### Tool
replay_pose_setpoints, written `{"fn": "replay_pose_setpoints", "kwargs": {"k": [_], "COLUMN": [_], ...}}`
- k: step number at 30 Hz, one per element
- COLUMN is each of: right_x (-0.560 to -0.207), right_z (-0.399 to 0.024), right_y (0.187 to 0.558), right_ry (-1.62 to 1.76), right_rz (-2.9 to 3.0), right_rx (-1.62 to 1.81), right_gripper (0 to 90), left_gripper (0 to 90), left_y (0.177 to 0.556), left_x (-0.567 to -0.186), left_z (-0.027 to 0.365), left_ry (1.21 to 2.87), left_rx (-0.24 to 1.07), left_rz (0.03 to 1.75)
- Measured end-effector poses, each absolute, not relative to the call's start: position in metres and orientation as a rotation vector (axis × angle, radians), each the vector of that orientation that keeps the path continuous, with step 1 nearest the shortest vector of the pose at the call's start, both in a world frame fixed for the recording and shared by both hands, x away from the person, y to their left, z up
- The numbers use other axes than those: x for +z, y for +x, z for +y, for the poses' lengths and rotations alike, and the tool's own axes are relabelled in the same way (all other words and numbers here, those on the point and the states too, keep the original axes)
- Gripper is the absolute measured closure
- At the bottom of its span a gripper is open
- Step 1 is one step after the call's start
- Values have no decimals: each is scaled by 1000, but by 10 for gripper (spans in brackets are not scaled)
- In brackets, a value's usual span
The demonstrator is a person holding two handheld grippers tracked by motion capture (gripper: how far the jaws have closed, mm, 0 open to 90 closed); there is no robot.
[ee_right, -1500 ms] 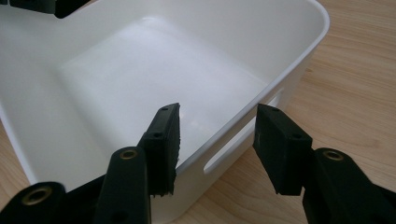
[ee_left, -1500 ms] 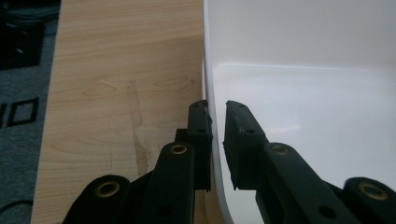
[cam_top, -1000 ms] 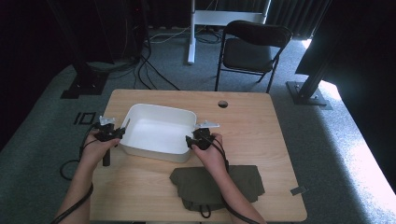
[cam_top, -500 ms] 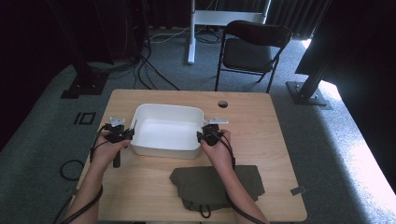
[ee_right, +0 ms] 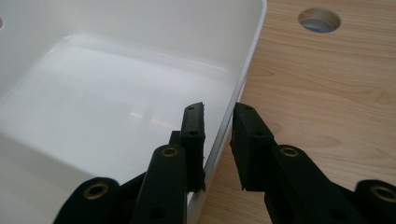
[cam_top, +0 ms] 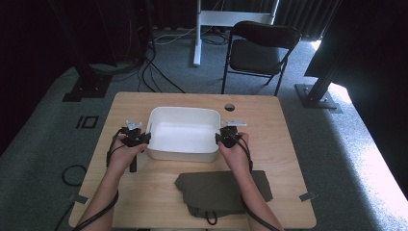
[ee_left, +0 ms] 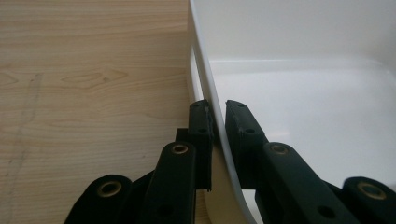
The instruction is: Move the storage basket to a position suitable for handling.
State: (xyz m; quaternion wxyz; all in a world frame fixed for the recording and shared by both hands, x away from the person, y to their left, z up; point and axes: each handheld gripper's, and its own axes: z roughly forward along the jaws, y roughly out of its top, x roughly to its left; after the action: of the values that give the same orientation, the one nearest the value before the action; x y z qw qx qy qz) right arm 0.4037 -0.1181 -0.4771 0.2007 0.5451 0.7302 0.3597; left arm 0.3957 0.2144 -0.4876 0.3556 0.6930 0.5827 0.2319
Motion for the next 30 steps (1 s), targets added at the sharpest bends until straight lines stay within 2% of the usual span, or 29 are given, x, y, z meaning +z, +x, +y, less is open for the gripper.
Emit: {"fn": "replay_pose_setpoints", "kwargs": {"k": [30], "right_x": [-478], "right_z": [-221], "right_y": [418], "right_ry": [1586], "right_rz": [1948], "right_rx": [954], "right_gripper": [797], "left_gripper": [776], "left_y": [412], "left_x": [-487], "left_z": [112], "left_ry": [1854], "left_rx": [540], "left_rz": [1426]}}
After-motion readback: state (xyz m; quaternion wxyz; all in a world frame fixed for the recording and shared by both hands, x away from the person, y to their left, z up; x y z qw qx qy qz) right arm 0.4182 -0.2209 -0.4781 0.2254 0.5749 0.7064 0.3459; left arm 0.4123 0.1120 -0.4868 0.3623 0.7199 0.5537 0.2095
